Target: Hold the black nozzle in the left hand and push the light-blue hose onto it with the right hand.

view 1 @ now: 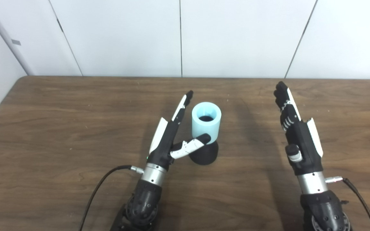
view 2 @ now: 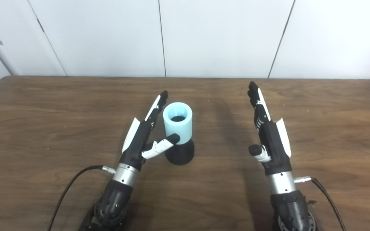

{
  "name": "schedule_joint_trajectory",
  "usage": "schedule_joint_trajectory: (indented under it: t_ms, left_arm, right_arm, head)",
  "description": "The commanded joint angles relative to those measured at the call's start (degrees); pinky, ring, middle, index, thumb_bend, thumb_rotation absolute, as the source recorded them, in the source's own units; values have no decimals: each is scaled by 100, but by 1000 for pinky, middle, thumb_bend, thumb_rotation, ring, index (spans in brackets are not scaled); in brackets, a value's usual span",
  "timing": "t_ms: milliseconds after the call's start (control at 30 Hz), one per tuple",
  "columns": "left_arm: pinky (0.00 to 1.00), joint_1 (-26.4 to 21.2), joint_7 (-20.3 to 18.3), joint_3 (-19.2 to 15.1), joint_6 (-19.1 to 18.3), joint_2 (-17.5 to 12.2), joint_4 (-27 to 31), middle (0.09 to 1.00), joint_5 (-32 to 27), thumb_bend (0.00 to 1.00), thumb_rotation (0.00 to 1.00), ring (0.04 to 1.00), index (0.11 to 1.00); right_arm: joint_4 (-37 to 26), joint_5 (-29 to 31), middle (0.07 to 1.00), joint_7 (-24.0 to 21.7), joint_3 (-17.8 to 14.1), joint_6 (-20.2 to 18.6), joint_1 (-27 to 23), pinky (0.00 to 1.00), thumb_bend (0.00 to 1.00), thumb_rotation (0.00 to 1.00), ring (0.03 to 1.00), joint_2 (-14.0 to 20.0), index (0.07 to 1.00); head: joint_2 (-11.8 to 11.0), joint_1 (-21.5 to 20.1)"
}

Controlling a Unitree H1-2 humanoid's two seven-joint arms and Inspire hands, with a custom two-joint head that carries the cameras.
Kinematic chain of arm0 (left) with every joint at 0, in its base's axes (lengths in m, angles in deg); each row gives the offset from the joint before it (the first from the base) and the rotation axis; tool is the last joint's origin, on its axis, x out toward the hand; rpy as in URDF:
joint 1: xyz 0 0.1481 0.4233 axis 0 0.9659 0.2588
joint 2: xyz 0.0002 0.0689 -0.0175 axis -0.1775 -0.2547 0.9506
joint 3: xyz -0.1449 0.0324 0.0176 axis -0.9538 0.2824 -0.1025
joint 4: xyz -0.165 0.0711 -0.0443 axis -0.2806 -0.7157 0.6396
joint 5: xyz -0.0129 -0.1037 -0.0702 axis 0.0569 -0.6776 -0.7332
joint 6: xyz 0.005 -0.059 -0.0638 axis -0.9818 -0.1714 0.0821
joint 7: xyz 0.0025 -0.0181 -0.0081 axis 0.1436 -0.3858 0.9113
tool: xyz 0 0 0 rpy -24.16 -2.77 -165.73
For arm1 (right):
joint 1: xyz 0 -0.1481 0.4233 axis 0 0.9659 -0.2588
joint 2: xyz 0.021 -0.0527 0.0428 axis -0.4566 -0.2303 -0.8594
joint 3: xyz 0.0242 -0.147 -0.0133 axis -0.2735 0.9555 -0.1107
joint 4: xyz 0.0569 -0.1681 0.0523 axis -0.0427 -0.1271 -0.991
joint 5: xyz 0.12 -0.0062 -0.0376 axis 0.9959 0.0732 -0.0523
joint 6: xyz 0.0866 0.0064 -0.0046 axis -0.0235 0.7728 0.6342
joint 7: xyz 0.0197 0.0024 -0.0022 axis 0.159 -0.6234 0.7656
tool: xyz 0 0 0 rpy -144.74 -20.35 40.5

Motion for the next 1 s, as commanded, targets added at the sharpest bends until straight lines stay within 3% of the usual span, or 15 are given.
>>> schedule_joint_trajectory:
  t_ms: [0, 267, 500, 767, 967]
  left_arm:
    - [1000, 15, 7, -71, 308, -71, 168, 1000, -42, 1000, 836, 1000, 1000]
    - [1000, 319, 261, -493, 17, 221, 756, 1000, -50, 1000, 979, 1000, 1000]
    - [1000, 597, 442, -656, -1, 382, 1016, 1000, 109, 1000, 1000, 1000, 1000]
    - [1000, 691, 686, -883, -147, 497, 1103, 1000, 239, 1000, 1000, 1000, 1000]
    - [1000, 837, 483, -987, -717, 429, 1393, 1000, 145, 1000, 1000, 1000, 1000]
  right_arm:
    - [-67, 13, 1000, 16, -20, 150, -112, 1000, 1000, 998, 1000, -9, 1000]
    - [82, 35, 1000, 11, -9, 194, -142, 1000, 1000, 1000, 1000, -44, 1000]
    - [164, 14, 1000, 3, 11, 98, -172, 1000, 1000, 1000, 1000, -72, 1000]
    - [-28, 196, 1000, -163, 74, -342, -120, 1000, 1000, 1000, 1000, -58, 1000]
    - [-284, 433, 1000, -165, 15, -968, 65, 1000, 968, 1000, 1000, -206, 1000]
  head:
    - [-1, 13]
    - [-30, 64]
    - [-58, 105]
    - [-68, 115]
    - [-72, 41]
